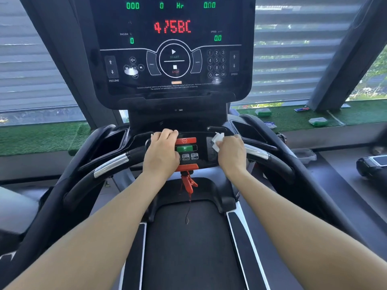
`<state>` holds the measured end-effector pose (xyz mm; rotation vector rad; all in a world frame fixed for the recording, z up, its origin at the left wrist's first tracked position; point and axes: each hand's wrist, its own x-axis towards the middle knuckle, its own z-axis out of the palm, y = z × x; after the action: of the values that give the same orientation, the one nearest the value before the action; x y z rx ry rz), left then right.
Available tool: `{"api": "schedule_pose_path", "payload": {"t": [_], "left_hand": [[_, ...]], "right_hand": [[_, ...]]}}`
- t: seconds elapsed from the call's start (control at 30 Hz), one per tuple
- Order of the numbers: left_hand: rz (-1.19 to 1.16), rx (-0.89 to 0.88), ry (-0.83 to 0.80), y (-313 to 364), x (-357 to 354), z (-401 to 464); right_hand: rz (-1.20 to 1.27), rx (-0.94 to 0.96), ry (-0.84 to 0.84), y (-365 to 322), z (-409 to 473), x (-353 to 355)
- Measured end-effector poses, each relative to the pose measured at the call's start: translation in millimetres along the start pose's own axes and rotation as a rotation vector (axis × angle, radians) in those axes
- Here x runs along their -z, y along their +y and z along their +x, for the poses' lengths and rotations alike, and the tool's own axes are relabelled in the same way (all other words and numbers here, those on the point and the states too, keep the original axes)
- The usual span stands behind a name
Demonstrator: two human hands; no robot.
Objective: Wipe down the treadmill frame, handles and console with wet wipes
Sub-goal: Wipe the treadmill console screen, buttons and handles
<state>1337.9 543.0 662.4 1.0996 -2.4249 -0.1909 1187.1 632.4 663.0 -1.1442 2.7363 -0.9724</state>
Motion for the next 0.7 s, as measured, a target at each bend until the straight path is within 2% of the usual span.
{"api": "schedule_pose_path", "payload": {"t": [0.13, 0.27, 0.47, 0.7], "left_hand": [[-0.003, -0.002, 0.015, -0.8, -3.1, -0.9], [0.001, -0.004, 0.02, -0.3, -4.0, -1.3], [0.002, 0.003, 0.016, 0.4, -2.6, -2.2], [-0.003, 0.002, 0.023, 0.3, -3.7, -2.2]], "right_hand": [[-0.043, 0.009, 0.029, 13.6, -24.2, -7.3], [-0.13, 0.045, -0.047, 18.7, -30.2, -4.1], [-0.032, 0.016, -0.013, 4.4, -6.0, 4.8], [-0.025, -0.049, -0.035, 22.8, -36.9, -7.5]]}}
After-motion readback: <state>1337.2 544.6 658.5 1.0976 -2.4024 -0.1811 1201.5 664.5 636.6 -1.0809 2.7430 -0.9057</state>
